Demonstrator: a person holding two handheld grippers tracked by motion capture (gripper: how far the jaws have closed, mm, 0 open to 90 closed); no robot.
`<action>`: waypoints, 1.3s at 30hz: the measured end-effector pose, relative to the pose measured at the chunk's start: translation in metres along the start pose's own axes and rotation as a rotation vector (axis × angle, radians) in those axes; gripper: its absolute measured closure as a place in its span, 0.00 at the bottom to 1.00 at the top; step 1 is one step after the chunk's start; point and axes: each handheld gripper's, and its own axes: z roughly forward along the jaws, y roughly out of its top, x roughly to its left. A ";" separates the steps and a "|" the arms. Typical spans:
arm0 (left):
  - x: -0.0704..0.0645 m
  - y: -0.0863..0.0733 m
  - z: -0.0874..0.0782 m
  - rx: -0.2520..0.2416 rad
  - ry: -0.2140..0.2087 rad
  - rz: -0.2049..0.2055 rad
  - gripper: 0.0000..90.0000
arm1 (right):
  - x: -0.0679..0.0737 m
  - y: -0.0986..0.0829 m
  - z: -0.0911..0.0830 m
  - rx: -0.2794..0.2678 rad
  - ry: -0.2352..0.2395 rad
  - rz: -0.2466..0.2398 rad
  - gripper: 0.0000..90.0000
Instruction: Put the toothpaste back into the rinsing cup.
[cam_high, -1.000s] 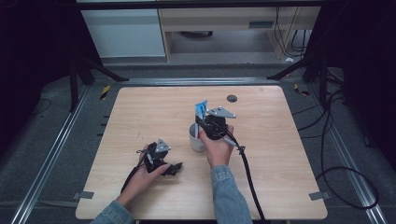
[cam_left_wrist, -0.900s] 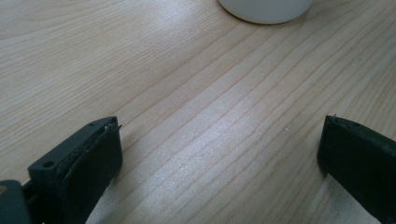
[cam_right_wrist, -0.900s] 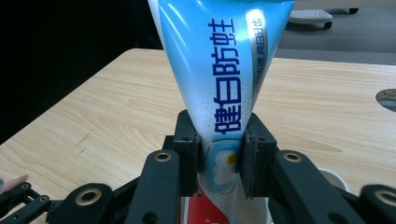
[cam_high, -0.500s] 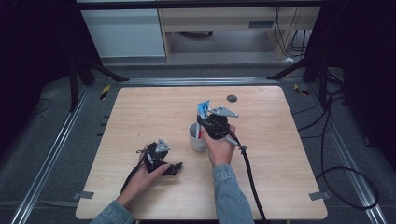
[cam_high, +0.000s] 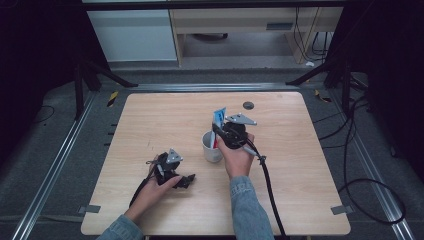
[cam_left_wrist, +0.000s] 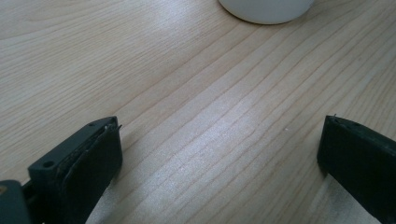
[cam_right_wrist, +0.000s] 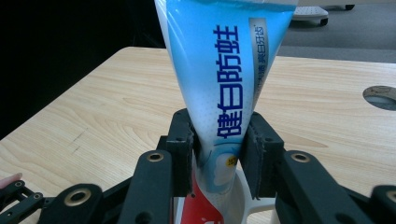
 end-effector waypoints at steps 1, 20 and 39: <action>0.000 0.000 0.000 0.000 0.000 0.000 0.00 | 0.000 0.000 0.000 0.003 -0.002 -0.002 0.73; 0.000 0.000 0.000 0.000 0.000 0.000 0.00 | -0.001 0.001 -0.004 0.009 -0.010 -0.019 0.69; 0.000 0.000 0.000 0.000 0.000 0.000 0.00 | -0.001 0.003 -0.007 0.037 -0.032 -0.050 0.53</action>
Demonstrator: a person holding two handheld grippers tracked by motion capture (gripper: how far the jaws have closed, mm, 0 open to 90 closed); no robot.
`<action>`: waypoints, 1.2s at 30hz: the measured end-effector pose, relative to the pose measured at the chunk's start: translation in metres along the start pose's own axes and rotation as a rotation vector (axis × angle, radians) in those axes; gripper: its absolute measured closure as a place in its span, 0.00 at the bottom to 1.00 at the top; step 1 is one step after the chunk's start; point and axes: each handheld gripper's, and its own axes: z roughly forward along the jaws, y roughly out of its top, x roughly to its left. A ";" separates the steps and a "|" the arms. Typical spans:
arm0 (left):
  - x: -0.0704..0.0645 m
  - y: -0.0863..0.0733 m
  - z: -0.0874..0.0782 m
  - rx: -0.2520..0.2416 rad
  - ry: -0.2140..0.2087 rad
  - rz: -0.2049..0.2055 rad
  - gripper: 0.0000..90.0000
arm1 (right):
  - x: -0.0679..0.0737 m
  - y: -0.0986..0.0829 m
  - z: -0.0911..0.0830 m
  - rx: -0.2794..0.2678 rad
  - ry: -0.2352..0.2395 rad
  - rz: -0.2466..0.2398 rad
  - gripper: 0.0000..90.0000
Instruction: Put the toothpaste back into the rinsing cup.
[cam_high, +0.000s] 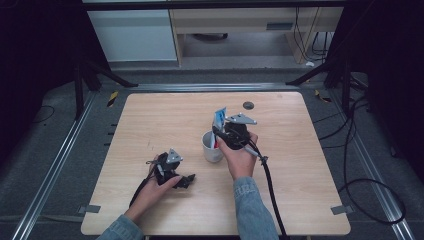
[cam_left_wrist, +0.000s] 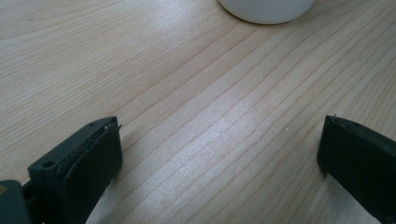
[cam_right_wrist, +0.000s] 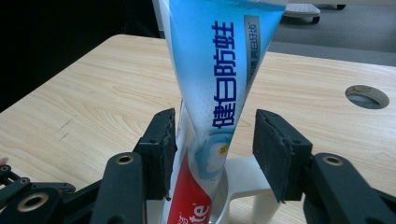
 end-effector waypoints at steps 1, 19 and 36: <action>0.000 0.000 0.000 0.000 0.000 0.000 0.00 | 0.000 0.000 0.000 0.000 0.000 0.000 0.53; 0.000 0.000 0.000 -0.003 0.001 -0.004 0.00 | -0.003 0.006 -0.009 0.023 -0.046 -0.071 0.31; 0.000 0.000 0.000 -0.004 0.002 -0.001 0.00 | 0.000 0.012 -0.018 0.072 -0.076 -0.116 0.20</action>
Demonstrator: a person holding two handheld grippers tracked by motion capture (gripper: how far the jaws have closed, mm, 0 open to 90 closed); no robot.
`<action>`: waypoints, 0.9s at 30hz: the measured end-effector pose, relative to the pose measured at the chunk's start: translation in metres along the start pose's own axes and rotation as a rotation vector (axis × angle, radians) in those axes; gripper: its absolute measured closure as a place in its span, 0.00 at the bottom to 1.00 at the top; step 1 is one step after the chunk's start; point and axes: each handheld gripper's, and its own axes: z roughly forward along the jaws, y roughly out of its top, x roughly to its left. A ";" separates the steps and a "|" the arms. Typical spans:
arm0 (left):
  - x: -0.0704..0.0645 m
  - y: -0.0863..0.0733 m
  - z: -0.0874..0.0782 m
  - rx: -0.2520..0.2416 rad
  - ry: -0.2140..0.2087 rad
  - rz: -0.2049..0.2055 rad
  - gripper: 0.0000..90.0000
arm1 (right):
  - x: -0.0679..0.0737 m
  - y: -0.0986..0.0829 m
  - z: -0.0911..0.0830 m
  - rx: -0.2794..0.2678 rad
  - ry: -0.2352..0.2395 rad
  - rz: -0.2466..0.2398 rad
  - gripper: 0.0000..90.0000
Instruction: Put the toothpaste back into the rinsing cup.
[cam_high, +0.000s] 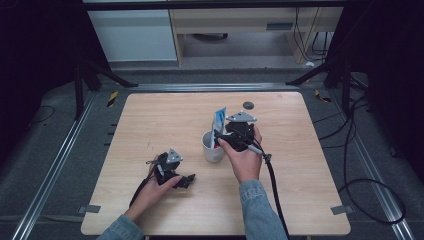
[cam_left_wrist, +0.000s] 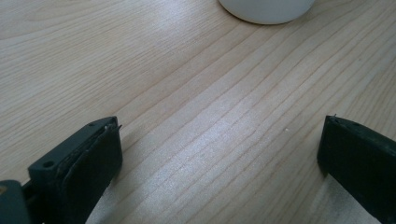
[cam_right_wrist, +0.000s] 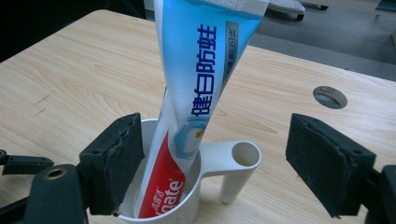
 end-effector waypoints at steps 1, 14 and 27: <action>0.000 0.000 0.000 0.000 0.000 0.000 0.00 | 0.000 0.000 0.000 0.000 0.000 0.000 0.20; 0.000 0.000 0.000 0.000 0.000 0.000 0.00 | -0.001 0.004 -0.007 0.028 -0.013 -0.026 0.14; 0.000 0.000 0.000 0.000 0.000 0.001 0.00 | -0.005 0.004 -0.015 0.051 -0.010 -0.049 0.11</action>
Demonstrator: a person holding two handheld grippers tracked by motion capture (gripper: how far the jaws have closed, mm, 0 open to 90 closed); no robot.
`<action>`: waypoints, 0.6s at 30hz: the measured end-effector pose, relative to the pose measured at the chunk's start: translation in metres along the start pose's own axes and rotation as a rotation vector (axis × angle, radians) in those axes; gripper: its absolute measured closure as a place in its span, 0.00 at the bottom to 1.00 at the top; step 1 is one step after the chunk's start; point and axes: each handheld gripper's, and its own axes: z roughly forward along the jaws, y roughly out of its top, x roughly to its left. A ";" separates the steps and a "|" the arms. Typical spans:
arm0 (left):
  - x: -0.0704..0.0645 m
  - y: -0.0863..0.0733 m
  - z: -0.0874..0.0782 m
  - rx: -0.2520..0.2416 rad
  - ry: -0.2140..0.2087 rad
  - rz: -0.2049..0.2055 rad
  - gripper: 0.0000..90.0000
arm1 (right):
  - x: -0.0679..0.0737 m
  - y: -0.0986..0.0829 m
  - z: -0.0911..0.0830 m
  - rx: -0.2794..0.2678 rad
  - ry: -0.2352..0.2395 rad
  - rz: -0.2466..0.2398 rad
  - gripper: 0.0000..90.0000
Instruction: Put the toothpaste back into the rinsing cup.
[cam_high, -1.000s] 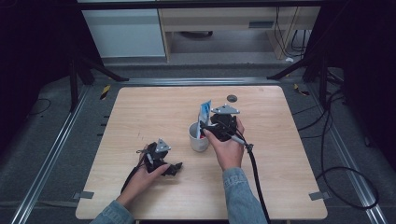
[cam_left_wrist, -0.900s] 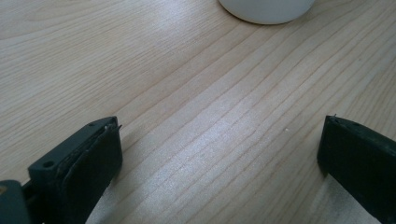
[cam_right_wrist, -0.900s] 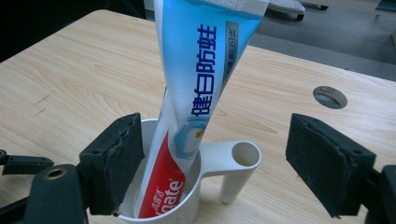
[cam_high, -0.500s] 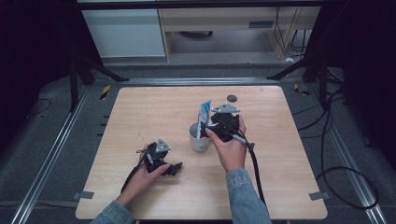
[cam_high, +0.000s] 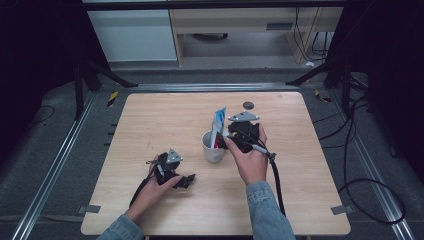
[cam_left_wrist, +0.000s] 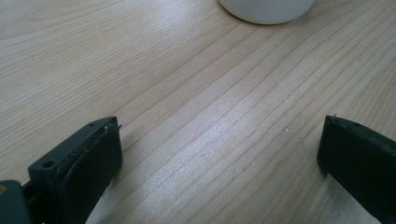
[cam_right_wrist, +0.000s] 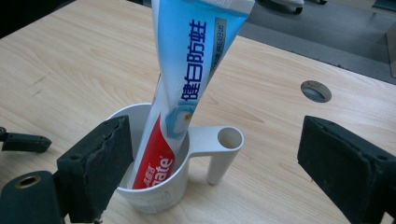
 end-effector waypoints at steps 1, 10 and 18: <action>0.000 0.000 0.000 0.000 0.000 0.000 0.00 | 0.000 0.000 -0.001 0.003 -0.001 0.000 0.11; 0.000 0.000 0.000 -0.001 0.001 -0.001 0.00 | -0.008 -0.002 -0.007 0.013 -0.012 -0.007 0.10; 0.000 0.000 0.000 0.000 0.001 -0.004 0.00 | -0.018 -0.010 -0.014 0.012 -0.027 0.007 0.09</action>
